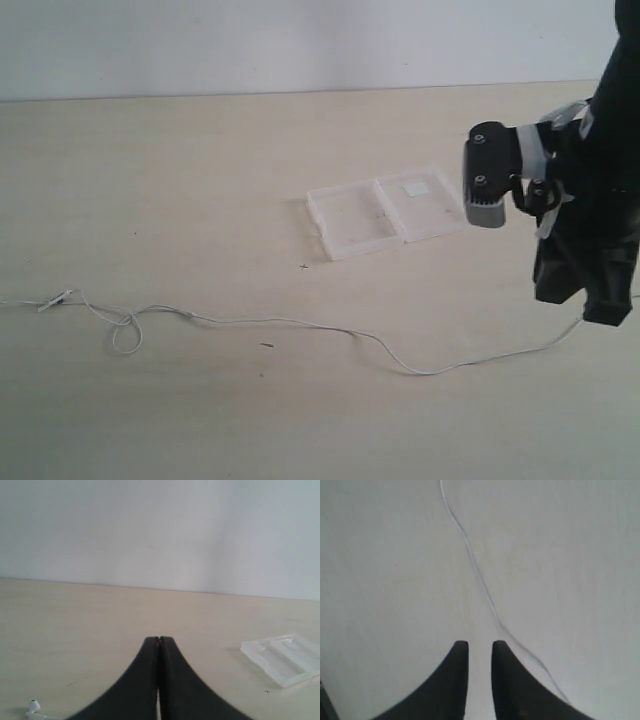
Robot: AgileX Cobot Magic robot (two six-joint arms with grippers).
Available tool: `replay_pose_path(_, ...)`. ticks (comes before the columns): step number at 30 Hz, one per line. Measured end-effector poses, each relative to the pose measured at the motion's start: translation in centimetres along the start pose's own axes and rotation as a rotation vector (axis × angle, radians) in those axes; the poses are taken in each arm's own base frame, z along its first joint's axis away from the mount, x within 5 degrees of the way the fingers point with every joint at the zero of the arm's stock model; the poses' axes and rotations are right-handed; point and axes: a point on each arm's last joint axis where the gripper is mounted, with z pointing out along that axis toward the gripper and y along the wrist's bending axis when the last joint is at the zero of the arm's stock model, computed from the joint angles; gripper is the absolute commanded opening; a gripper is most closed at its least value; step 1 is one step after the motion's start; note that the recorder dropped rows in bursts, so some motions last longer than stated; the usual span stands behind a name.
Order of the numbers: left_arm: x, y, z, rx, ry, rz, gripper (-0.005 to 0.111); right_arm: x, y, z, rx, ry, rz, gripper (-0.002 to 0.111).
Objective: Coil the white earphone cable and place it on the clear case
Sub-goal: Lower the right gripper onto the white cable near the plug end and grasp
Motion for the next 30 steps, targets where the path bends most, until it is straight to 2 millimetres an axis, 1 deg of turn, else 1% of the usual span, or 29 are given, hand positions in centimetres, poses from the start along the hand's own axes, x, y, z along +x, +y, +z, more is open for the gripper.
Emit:
replay_pose_path(1, 0.0, 0.0, 0.0, 0.000, 0.002, 0.000, 0.000, -0.5, 0.3, 0.1, 0.007, -0.009, -0.015, 0.031)
replay_pose_path(4, 0.1, 0.0, 0.0, -0.001, 0.006, 0.000, 0.000, -1.8, 1.2, 0.9, 0.023, -0.015, -0.080, 0.037)
replay_pose_path(8, 0.1, 0.0, 0.0, -0.001, 0.006, -0.002, 0.000, -2.7, 1.9, 3.2, 0.032, 0.029, -0.156, 0.038)
replay_pose_path(10, 0.1, 0.0, 0.0, -0.001, 0.006, -0.007, 0.000, -2.9, 1.9, 4.2, 0.038, 0.041, -0.175, 0.038)
replay_pose_path(12, 0.1, 0.0, 0.0, -0.001, 0.006, -0.023, 0.000, -3.2, 1.8, 5.1, 0.039, 0.047, -0.186, 0.038)
replay_pose_path(14, 0.1, 0.0, 0.0, -0.001, 0.007, -0.034, 0.000, -3.7, 1.5, 5.7, 0.064, 0.018, -0.157, 0.038)
replay_pose_path(16, 0.1, 0.0, 0.0, -0.001, 0.007, -0.036, 0.000, -4.0, 1.3, 5.9, 0.076, -0.021, -0.096, 0.038)
replay_pose_path(19, 0.1, 0.0, 0.0, -0.001, 0.007, -0.036, 0.000, -4.0, 1.4, 5.9, 0.065, -0.024, -0.072, 0.041)
replay_pose_path(23, 0.1, 0.0, 0.0, -0.001, 0.007, -0.036, 0.000, -3.8, 1.7, 5.9, 0.039, -0.005, -0.014, 0.038)
replay_pose_path(25, 0.1, 0.0, 0.0, -0.001, 0.007, -0.036, 0.000, -3.9, 1.7, 5.9, 0.037, -0.011, -0.010, 0.041)
replay_pose_path(27, 0.1, 0.0, 0.0, -0.001, 0.007, -0.036, 0.000, -4.1, 1.7, 5.9, 0.036, -0.030, -0.031, 0.047)
replay_pose_path(30, 0.1, 0.0, 0.0, -0.001, 0.007, -0.036, 0.000, -4.3, 1.5, 6.1, 0.055, -0.052, -0.074, 0.047)
